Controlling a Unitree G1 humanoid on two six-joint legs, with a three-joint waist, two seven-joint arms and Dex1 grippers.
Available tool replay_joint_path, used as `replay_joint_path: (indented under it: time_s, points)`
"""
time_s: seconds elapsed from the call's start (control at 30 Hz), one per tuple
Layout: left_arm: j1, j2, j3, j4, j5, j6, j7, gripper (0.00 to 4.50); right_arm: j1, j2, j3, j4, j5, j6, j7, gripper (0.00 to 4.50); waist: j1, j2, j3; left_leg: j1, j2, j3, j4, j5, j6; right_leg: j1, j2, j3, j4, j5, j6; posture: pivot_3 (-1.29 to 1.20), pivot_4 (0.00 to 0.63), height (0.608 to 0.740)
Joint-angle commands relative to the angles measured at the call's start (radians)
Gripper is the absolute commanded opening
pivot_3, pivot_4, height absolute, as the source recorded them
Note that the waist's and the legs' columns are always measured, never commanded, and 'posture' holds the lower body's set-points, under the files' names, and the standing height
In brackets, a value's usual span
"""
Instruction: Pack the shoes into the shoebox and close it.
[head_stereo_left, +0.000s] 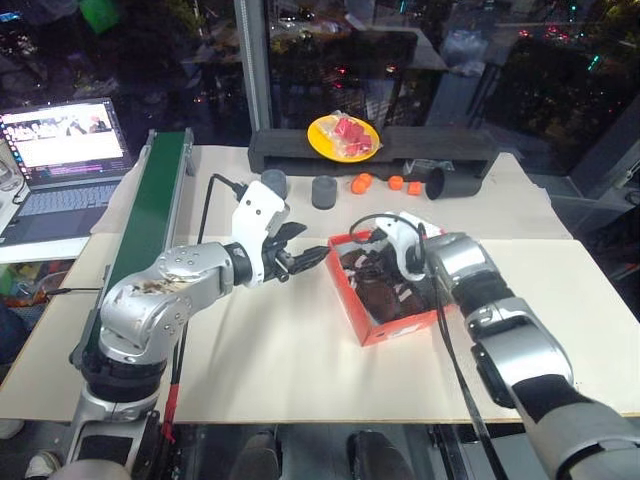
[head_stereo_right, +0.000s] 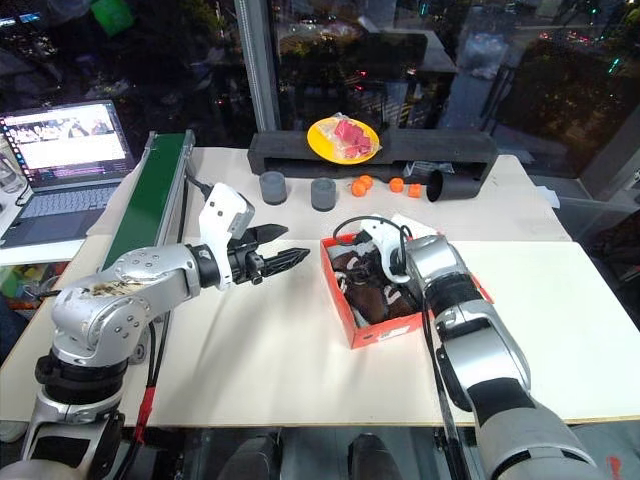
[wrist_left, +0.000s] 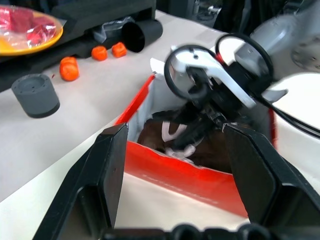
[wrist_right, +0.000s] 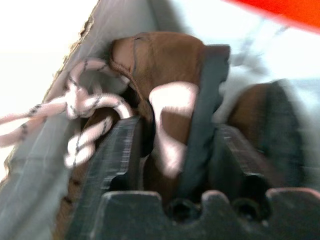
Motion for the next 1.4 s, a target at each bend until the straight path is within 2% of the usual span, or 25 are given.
replay_joint_path:
  time_s: [0.03,0.07,0.1,0.37,0.53,0.63,0.77,0.9,1.0,1.07,1.17,1.23,1.4]
  points:
    - [-0.035,-0.002,0.003,0.005,0.02,-0.039,-0.02,3.23,0.04,-0.023,-0.059,-0.111,0.027,0.102,-0.042,4.04,0.0,0.0,0.0,-0.003,0.0,0.0,0.0,0.0,0.0,-0.003,0.0,0.0,0.0,0.0,0.0,0.0,0.15,0.74]
    - [-0.038,-0.002,0.003,0.01,0.023,-0.041,-0.024,3.23,0.043,-0.032,-0.082,-0.16,0.04,0.137,-0.05,4.37,0.0,0.0,0.0,-0.007,0.0,0.0,0.001,0.0,0.0,-0.006,0.0,0.0,0.0,0.002,-0.002,0.0,0.15,0.74]
    - [-0.04,-0.002,0.002,0.014,0.025,-0.042,-0.029,3.23,0.043,-0.041,-0.109,-0.214,0.059,0.183,-0.057,4.44,0.001,0.0,0.0,-0.007,0.0,0.0,0.001,0.0,0.0,-0.007,0.0,0.0,0.001,0.003,-0.005,0.0,0.15,0.74]
    - [-0.051,0.016,-0.024,0.061,0.055,-0.079,-0.101,3.23,0.08,-0.152,-0.247,-0.662,0.222,0.539,-0.054,4.44,0.001,0.003,0.003,-0.015,0.0,0.0,0.001,0.0,0.0,-0.015,0.0,0.0,0.002,0.004,-0.005,0.0,0.15,0.74]
    - [-0.052,0.047,-0.049,0.101,0.071,-0.12,-0.192,3.23,0.165,-0.244,-0.329,-0.912,0.319,0.659,-0.059,4.44,-0.001,0.003,0.003,-0.022,0.0,0.0,0.002,0.0,0.0,-0.023,0.0,0.0,0.004,0.004,-0.006,0.0,0.15,0.74]
    - [-0.062,0.067,-0.076,0.14,0.082,-0.142,-0.261,3.23,0.223,-0.277,-0.449,-1.05,0.352,0.748,-0.096,3.76,0.0,0.003,0.004,-0.022,0.0,0.0,0.002,0.0,0.0,-0.023,0.0,0.0,0.004,0.004,-0.006,0.0,0.15,0.74]
    - [-0.097,0.078,-0.111,0.194,0.101,-0.175,-0.34,3.23,0.336,-0.35,-0.6,-1.225,0.382,0.844,-0.121,2.45,0.01,0.004,0.004,-0.023,0.0,0.0,0.004,0.0,0.0,-0.023,0.0,0.0,0.003,0.002,-0.003,0.0,0.15,0.74]
    - [-0.148,0.078,-0.165,0.277,0.159,-0.235,-0.406,3.23,0.579,-0.427,-0.759,-1.389,0.394,0.858,-0.135,1.09,0.023,0.004,0.004,-0.024,0.0,0.0,0.004,0.0,0.001,-0.023,0.0,0.0,0.002,0.002,-0.003,0.0,0.15,0.74]
    - [-0.182,0.066,-0.179,0.322,0.179,-0.258,-0.439,3.23,0.744,-0.396,-0.881,-1.449,0.391,0.858,-0.156,0.09,0.029,0.004,0.004,-0.024,-0.001,0.0,0.004,0.0,0.001,-0.022,0.0,0.0,0.002,0.002,-0.002,0.0,0.15,0.74]
    - [-0.201,0.06,-0.195,0.338,0.195,-0.273,-0.464,3.23,0.888,-0.369,-0.917,-1.473,0.354,0.823,-0.187,0.09,0.028,0.004,0.004,-0.024,-0.001,0.001,0.005,0.0,0.001,-0.022,-0.001,0.0,0.002,0.002,-0.001,0.0,0.15,0.74]
    - [-0.219,0.059,-0.206,0.344,0.205,-0.279,-0.499,3.23,1.015,-0.233,-0.94,-1.45,0.32,0.694,-0.253,0.09,0.023,0.003,0.003,-0.023,0.0,0.001,0.006,0.0,0.001,-0.021,0.0,0.0,0.002,0.001,0.001,0.0,0.15,0.74]
    - [-0.227,0.063,-0.209,0.348,0.218,-0.282,-0.513,3.23,1.038,-0.133,-0.933,-1.407,0.321,0.581,-0.284,0.09,0.017,0.004,0.003,-0.023,0.0,0.002,0.006,0.0,0.001,-0.022,0.0,0.001,0.003,0.001,0.001,0.0,0.15,0.74]
    - [-0.237,0.072,-0.201,0.345,0.239,-0.276,-0.53,3.23,1.053,-0.01,-0.846,-1.266,0.281,0.303,-0.363,0.09,-0.002,0.007,0.002,-0.022,0.0,0.003,0.007,0.0,0.001,-0.021,0.0,0.002,0.004,0.002,0.002,0.0,0.15,0.74]
